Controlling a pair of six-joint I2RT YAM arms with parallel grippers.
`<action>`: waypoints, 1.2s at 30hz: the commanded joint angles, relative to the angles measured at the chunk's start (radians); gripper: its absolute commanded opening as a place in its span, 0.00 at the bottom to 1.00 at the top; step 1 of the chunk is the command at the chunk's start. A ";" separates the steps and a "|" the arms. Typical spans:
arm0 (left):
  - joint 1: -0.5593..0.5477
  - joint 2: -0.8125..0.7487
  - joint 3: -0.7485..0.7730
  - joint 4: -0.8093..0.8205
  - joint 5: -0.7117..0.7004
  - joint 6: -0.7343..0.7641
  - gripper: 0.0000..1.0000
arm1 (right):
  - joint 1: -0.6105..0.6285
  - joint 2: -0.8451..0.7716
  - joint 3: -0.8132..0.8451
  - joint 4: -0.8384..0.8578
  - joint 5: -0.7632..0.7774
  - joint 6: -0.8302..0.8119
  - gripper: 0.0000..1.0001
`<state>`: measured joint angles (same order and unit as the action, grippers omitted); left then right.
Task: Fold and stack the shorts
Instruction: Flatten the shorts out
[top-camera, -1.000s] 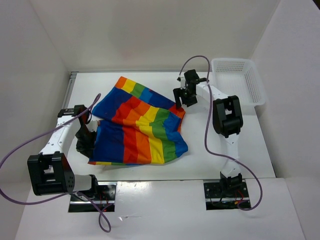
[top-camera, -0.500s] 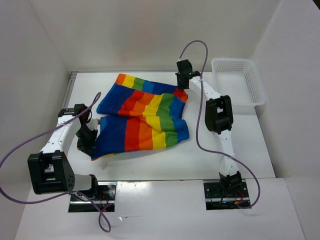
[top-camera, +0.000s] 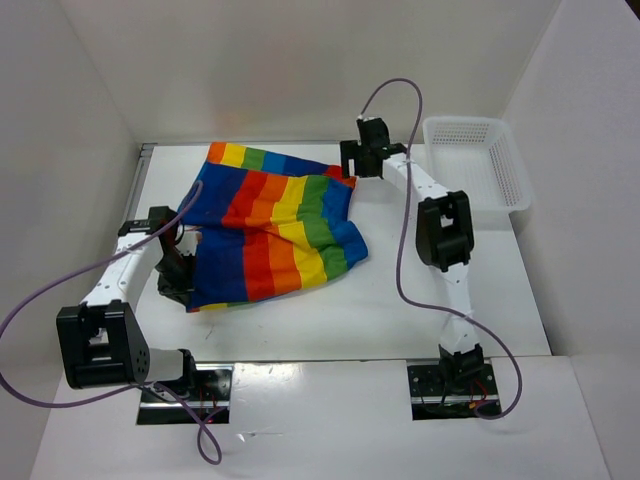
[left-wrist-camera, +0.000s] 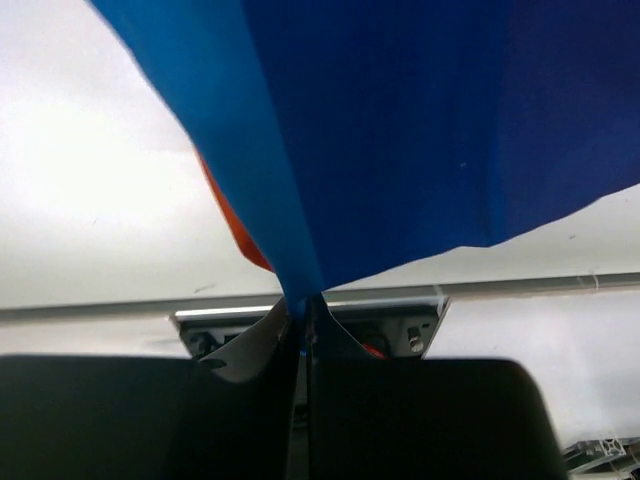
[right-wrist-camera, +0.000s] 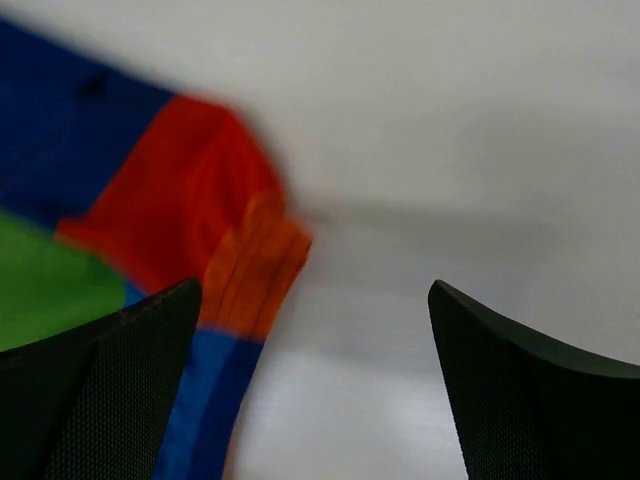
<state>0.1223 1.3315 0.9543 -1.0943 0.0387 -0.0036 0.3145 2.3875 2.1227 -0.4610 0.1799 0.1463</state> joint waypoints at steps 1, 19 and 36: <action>-0.004 -0.017 -0.034 0.062 0.062 0.004 0.09 | -0.014 -0.296 -0.174 0.007 -0.306 -0.062 0.98; -0.004 -0.103 -0.058 0.113 0.061 0.004 0.07 | -0.057 -0.769 -1.118 0.107 -0.565 0.272 0.81; 0.006 -0.141 -0.019 0.113 0.043 0.004 0.07 | 0.051 -0.581 -1.001 0.108 -0.324 0.516 0.73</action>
<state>0.1219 1.2179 0.8841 -0.9928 0.0818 -0.0036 0.3542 1.7866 1.0691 -0.3603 -0.2073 0.6060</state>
